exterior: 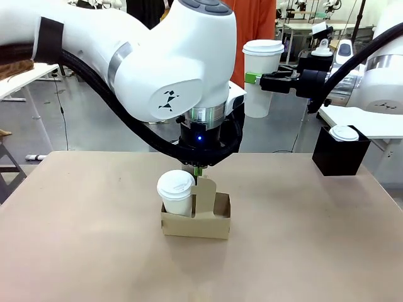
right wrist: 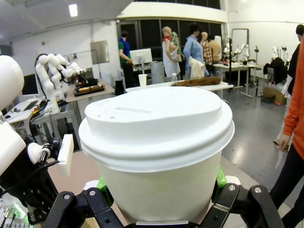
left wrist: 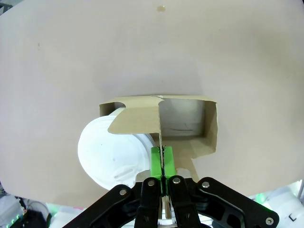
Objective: Pour a drink into a cup and package it in a carrier.
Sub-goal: Insert the held 600 ml Paper Cup into the Cup Carrier.
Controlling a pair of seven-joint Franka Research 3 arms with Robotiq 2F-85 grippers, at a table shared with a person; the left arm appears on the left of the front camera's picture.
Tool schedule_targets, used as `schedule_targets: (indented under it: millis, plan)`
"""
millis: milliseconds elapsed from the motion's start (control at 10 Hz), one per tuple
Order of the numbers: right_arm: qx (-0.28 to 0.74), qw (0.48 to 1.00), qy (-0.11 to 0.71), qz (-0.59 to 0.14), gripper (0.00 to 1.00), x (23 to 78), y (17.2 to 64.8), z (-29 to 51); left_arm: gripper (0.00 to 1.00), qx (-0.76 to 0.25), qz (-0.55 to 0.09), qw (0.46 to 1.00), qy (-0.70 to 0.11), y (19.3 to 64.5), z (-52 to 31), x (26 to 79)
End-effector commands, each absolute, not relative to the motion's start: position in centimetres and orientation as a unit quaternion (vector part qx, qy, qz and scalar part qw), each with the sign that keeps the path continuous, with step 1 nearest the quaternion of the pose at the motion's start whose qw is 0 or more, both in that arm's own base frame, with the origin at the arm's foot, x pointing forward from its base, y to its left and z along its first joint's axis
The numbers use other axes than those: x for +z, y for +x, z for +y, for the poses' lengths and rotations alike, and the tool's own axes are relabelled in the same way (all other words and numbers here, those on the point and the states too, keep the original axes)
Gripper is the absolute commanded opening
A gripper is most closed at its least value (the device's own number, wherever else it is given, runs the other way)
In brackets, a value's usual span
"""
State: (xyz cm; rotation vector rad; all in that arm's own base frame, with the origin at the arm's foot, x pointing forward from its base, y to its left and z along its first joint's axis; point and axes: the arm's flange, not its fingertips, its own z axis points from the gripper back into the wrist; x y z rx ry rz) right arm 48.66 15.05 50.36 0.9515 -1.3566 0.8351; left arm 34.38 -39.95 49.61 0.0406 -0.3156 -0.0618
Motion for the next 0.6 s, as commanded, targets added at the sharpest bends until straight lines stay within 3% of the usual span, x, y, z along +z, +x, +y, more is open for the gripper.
schedule_targets:
  millis: [0, 200, 300, 400, 500]
  plan:
    - [0.360, 0.597, 0.408, -0.590, 0.89, 50.8, 48.8, 15.3, 0.02, -0.030, -0.159, 0.987, 0.022, 34.3, -39.9, 49.6]
    - [0.360, 0.597, 0.408, -0.590, 0.89, 50.8, 48.8, 15.3, 0.02, -0.030, -0.159, 0.987, 0.022, 34.3, -39.9, 49.6]
    - [0.360, 0.597, 0.408, -0.590, 0.89, 50.8, 48.8, 15.3, 0.62, -0.031, -0.157, 0.987, 0.020, 34.4, -39.9, 49.6]
    - [0.360, 0.600, 0.410, -0.585, 0.89, 50.4, 48.7, 15.1, 0.61, -0.029, -0.164, 0.986, 0.011, 34.6, -39.2, 50.1]
    - [0.362, 0.603, 0.438, -0.560, 0.89, 50.7, 51.0, 14.7, 1.00, -0.032, -0.173, 0.984, 0.006, 34.4, -38.8, 50.8]
